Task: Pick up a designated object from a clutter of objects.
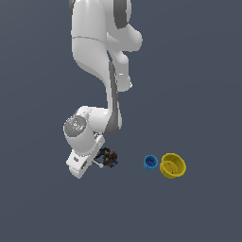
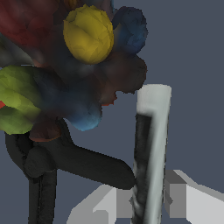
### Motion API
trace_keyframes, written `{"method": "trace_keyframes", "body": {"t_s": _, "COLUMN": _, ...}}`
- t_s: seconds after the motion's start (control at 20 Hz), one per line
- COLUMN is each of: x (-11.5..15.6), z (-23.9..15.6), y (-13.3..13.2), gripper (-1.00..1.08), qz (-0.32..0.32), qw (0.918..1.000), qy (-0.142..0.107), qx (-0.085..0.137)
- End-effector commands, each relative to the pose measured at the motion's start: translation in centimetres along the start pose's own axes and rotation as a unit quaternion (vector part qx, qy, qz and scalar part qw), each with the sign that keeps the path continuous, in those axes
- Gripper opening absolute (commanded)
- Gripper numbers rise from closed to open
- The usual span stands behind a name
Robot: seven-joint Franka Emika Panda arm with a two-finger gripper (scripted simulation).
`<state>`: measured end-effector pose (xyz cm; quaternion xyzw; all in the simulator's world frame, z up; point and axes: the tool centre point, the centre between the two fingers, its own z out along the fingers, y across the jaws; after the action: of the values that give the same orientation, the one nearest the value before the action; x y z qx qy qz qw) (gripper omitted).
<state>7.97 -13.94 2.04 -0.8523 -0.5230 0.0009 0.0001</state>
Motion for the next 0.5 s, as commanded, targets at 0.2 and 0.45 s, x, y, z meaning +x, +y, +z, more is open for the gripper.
{"method": "trace_keyframes", "body": {"t_s": 0.2, "x": 2.5, "z": -3.3, "y": -1.3, "gripper": -1.00, "qz": -0.001, "qw": 1.0000, "qy": 0.000, "qx": 0.000}}
{"method": "trace_keyframes", "body": {"t_s": 0.45, "x": 5.5, "z": -7.6, "y": -2.9, "gripper": -1.00, "qz": -0.002, "qw": 1.0000, "qy": -0.001, "qx": -0.001}}
